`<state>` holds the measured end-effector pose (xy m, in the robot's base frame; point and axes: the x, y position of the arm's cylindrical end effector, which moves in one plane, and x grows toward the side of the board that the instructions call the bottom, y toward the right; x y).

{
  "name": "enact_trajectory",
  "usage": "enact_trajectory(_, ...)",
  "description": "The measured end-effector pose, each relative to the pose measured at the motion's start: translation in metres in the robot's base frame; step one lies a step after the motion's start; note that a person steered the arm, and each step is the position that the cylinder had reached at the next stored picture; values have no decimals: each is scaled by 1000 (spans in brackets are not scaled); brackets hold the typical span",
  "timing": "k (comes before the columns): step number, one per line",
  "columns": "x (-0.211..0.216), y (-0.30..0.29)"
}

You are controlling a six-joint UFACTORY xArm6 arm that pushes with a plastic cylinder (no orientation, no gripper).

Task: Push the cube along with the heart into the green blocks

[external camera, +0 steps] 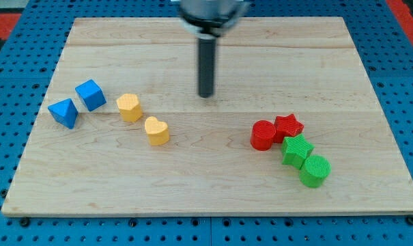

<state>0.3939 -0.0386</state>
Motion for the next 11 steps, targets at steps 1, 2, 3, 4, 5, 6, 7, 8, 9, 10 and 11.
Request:
enact_trajectory(1,-30,-80)
enact_trajectory(2,-41,-153)
enact_trajectory(3,-17,-194)
enact_trajectory(4,15,-173)
enact_trajectory(5,35,-138)
enact_trajectory(6,58,-96)
enact_trajectory(7,115,-56)
enact_trajectory(8,131,3)
enact_trajectory(9,131,38)
enact_trajectory(10,133,54)
enact_trajectory(11,143,87)
